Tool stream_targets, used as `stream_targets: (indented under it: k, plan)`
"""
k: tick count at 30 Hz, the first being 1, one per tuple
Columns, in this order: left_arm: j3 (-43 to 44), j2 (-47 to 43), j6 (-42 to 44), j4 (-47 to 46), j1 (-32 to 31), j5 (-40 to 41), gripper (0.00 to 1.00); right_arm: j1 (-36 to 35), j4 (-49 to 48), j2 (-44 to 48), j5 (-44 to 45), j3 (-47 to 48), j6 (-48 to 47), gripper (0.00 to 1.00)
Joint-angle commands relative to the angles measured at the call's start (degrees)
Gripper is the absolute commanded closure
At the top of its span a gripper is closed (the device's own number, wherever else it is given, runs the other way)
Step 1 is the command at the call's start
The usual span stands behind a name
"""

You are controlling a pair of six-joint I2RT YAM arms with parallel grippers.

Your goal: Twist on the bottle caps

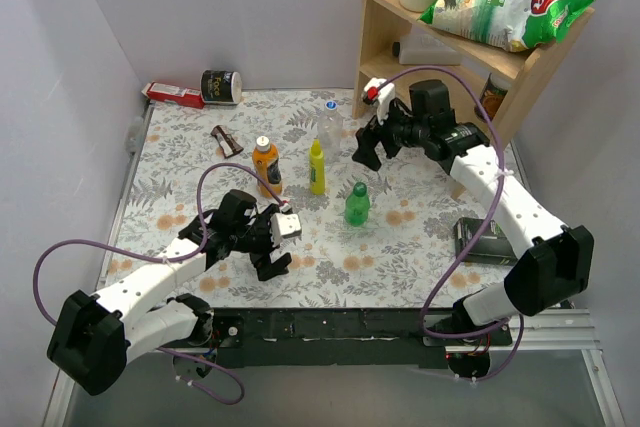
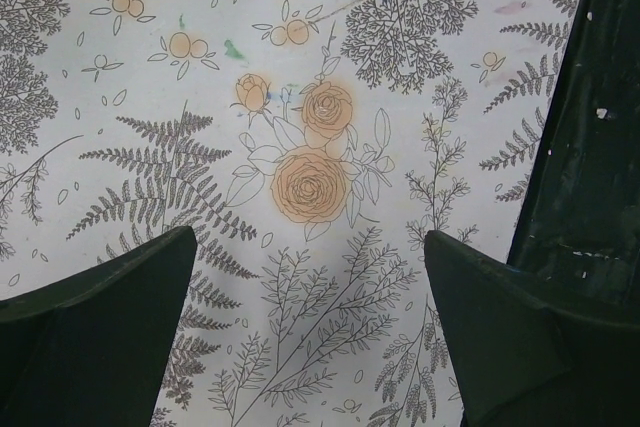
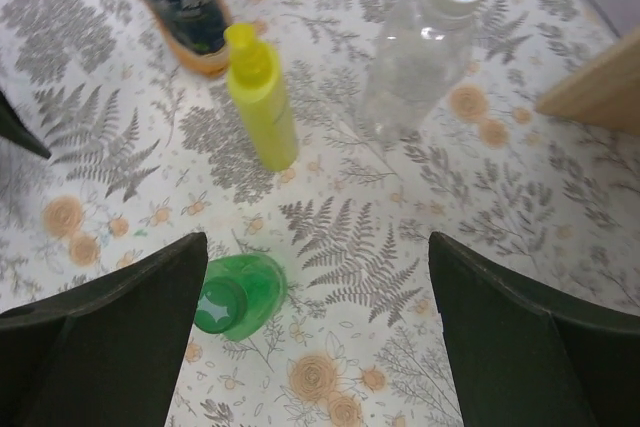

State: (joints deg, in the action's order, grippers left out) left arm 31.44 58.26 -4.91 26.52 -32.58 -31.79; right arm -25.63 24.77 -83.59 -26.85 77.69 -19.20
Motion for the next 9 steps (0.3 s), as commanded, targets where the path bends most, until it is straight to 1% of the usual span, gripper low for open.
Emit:
stream_targets:
  k: [1, 9]
  plan:
    - [1.8, -2.0, -0.1, -0.9, 0.5, 1.0, 0.02, 0.0, 2.6, 2.6, 13.4, 4.5, 7.9, 0.02]
    - [4.0, -5.3, -0.2, -1.7, 0.9, 1.6, 0.02, 0.0, 8.6, 6.0, 19.9, 6.4, 5.8, 0.02]
